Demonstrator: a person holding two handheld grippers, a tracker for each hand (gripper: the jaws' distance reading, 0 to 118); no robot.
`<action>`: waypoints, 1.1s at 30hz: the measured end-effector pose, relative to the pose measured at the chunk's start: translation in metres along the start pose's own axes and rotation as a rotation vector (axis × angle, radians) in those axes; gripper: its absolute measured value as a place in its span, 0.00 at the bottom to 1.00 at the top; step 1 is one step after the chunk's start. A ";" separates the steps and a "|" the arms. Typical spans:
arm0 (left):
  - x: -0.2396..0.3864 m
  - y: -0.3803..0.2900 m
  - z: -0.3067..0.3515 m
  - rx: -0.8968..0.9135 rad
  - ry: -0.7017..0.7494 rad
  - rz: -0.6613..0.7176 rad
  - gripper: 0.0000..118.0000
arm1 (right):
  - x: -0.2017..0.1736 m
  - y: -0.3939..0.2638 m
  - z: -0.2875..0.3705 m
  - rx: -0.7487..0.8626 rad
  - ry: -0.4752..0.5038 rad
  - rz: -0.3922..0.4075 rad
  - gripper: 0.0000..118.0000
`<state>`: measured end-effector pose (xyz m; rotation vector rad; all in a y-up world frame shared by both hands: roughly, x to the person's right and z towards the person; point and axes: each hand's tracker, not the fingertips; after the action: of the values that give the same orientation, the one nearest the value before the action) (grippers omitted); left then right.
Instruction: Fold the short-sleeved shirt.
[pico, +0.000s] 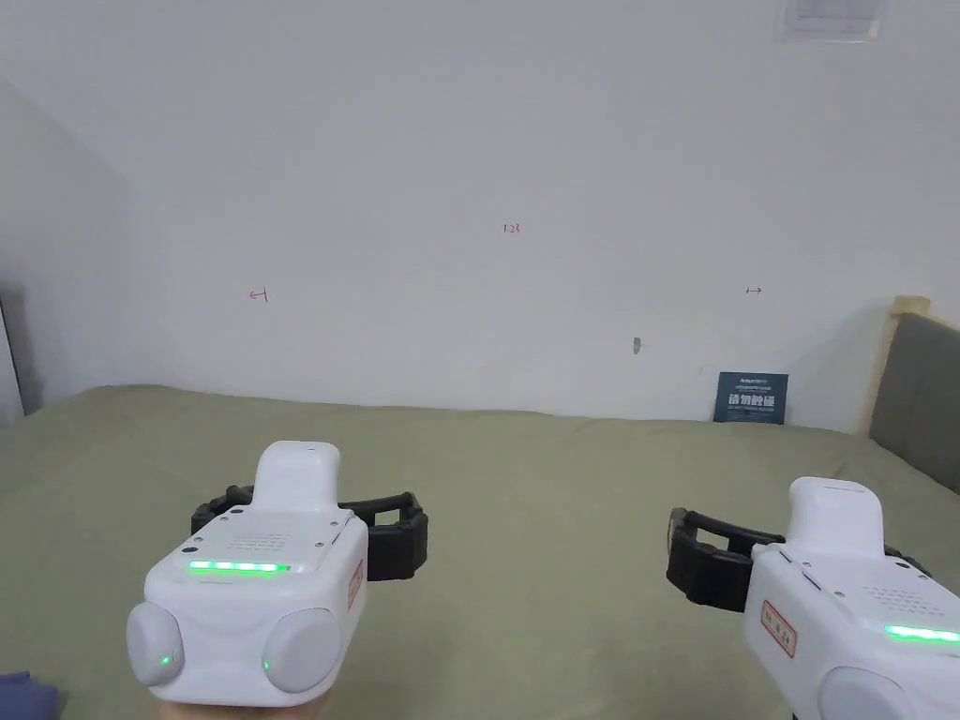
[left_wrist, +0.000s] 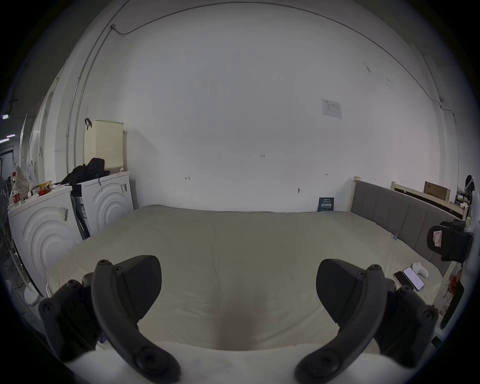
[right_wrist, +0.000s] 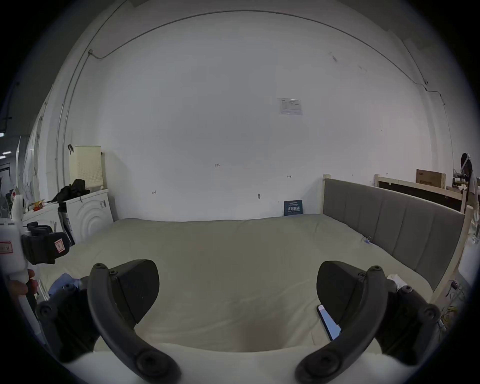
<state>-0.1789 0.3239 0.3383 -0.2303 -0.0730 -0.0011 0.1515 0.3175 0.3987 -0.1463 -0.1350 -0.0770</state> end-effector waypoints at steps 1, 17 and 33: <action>0.000 0.001 0.001 0.001 0.002 0.000 1.00 | 0.001 0.001 -0.001 -0.004 0.004 -0.001 1.00; 0.003 0.001 0.002 -0.008 -0.006 -0.006 1.00 | 0.006 0.000 -0.007 -0.074 0.047 -0.023 1.00; 0.000 -0.007 -0.003 -0.047 -0.021 0.021 1.00 | 0.001 0.004 -0.010 -0.141 0.043 -0.023 1.00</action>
<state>-0.1792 0.3169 0.3371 -0.2783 -0.0913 0.0206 0.1542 0.3201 0.3881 -0.2834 -0.0884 -0.1126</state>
